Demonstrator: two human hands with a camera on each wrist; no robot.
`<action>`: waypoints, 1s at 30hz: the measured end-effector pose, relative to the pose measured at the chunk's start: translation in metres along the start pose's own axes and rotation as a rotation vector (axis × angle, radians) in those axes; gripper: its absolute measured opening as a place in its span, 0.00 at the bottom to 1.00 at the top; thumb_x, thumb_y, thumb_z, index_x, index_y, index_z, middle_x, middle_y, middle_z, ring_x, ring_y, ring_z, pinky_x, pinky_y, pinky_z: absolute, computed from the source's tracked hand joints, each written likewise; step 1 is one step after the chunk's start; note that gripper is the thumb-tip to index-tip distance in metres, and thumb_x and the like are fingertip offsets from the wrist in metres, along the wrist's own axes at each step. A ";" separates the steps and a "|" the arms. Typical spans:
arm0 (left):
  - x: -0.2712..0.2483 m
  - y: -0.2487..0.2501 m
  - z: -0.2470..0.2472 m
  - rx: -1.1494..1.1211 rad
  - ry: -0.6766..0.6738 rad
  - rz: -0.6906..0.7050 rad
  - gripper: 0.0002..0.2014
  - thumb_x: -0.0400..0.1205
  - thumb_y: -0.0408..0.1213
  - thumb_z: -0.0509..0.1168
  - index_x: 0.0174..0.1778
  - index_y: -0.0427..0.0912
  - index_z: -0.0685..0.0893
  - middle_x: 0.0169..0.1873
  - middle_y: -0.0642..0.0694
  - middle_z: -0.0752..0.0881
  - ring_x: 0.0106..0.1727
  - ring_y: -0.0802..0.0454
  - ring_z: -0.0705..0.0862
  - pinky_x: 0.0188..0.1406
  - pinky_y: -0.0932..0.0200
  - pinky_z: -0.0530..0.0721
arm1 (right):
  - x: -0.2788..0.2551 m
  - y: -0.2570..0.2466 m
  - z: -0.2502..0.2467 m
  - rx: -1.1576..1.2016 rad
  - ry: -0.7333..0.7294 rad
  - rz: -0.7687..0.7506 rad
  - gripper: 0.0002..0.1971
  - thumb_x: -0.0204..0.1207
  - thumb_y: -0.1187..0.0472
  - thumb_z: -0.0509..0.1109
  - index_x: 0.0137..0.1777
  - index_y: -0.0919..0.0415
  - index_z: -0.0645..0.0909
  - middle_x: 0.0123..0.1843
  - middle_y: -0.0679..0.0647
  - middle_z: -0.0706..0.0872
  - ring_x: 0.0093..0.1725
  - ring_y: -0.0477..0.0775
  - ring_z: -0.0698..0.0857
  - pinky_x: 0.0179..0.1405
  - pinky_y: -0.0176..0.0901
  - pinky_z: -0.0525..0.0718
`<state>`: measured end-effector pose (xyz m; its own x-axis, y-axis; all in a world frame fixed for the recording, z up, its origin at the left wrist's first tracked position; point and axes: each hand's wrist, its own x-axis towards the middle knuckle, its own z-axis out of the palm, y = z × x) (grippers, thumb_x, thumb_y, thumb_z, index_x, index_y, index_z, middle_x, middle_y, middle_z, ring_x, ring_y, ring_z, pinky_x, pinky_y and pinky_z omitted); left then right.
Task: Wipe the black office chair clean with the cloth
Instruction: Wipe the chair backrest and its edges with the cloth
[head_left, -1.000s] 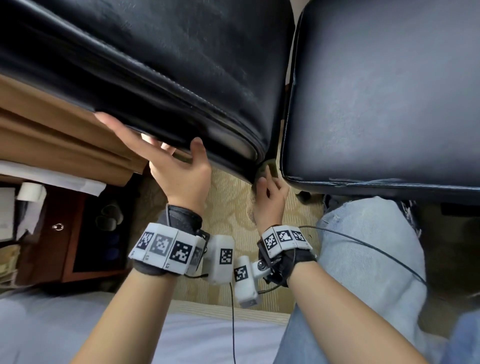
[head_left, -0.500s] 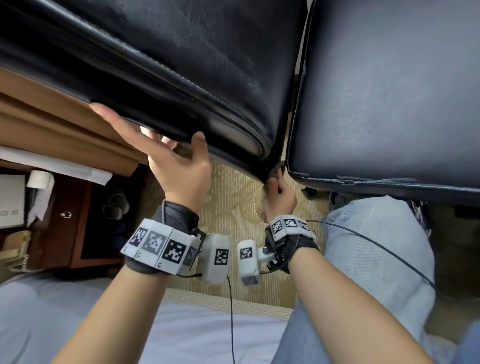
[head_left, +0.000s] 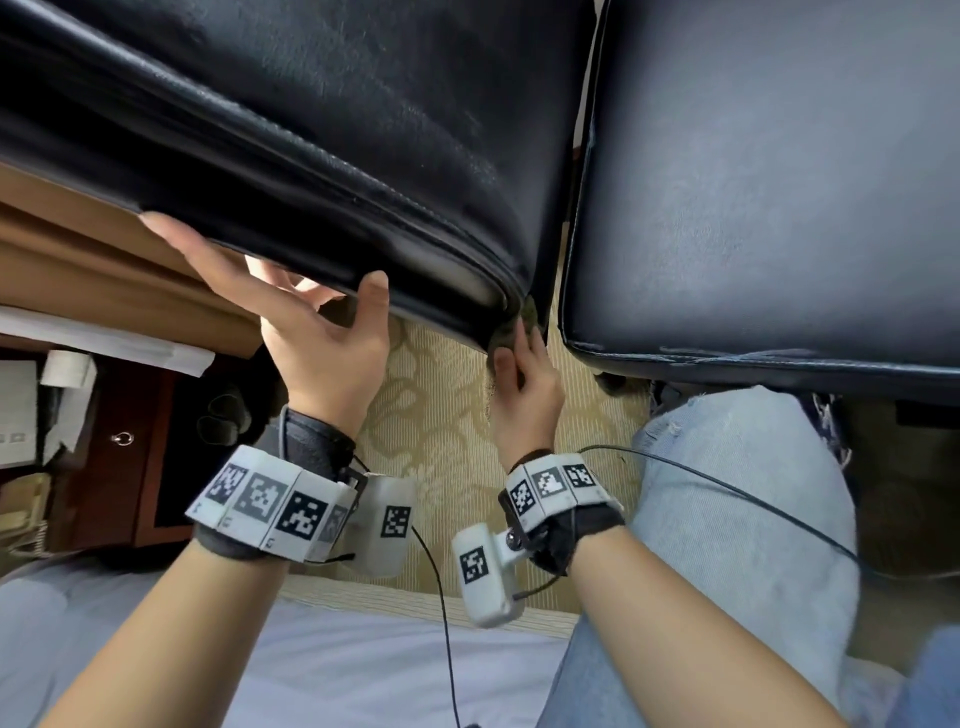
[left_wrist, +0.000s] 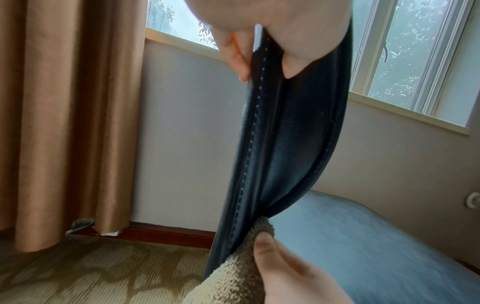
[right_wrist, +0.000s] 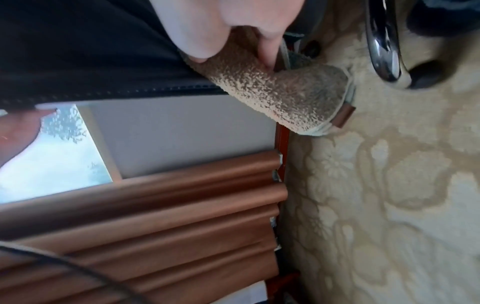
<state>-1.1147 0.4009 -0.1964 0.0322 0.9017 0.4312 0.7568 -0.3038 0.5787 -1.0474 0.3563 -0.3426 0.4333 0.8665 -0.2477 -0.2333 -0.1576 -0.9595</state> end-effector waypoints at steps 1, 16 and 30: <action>0.000 0.000 0.000 0.007 0.003 -0.006 0.40 0.76 0.32 0.67 0.73 0.16 0.49 0.65 0.47 0.69 0.61 0.70 0.76 0.53 0.67 0.82 | 0.003 0.002 0.000 -0.036 0.002 -0.010 0.19 0.82 0.64 0.61 0.72 0.62 0.73 0.76 0.62 0.72 0.73 0.60 0.71 0.67 0.35 0.63; -0.001 0.006 0.002 0.048 0.040 -0.001 0.33 0.76 0.31 0.66 0.73 0.28 0.59 0.59 0.56 0.70 0.52 0.76 0.78 0.48 0.77 0.77 | 0.019 0.001 -0.021 0.124 0.113 0.122 0.14 0.80 0.67 0.62 0.64 0.67 0.81 0.63 0.60 0.84 0.62 0.48 0.79 0.57 0.19 0.67; -0.003 0.011 0.004 0.071 0.081 0.006 0.31 0.76 0.31 0.66 0.70 0.48 0.58 0.59 0.59 0.69 0.51 0.79 0.77 0.50 0.75 0.78 | 0.025 0.027 -0.024 -0.167 0.010 -0.110 0.15 0.78 0.72 0.63 0.62 0.66 0.83 0.55 0.64 0.84 0.53 0.63 0.82 0.53 0.39 0.74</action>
<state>-1.1037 0.3962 -0.1944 -0.0138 0.8712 0.4908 0.8013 -0.2839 0.5265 -1.0222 0.3625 -0.3779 0.4572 0.8781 -0.1408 -0.0366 -0.1396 -0.9895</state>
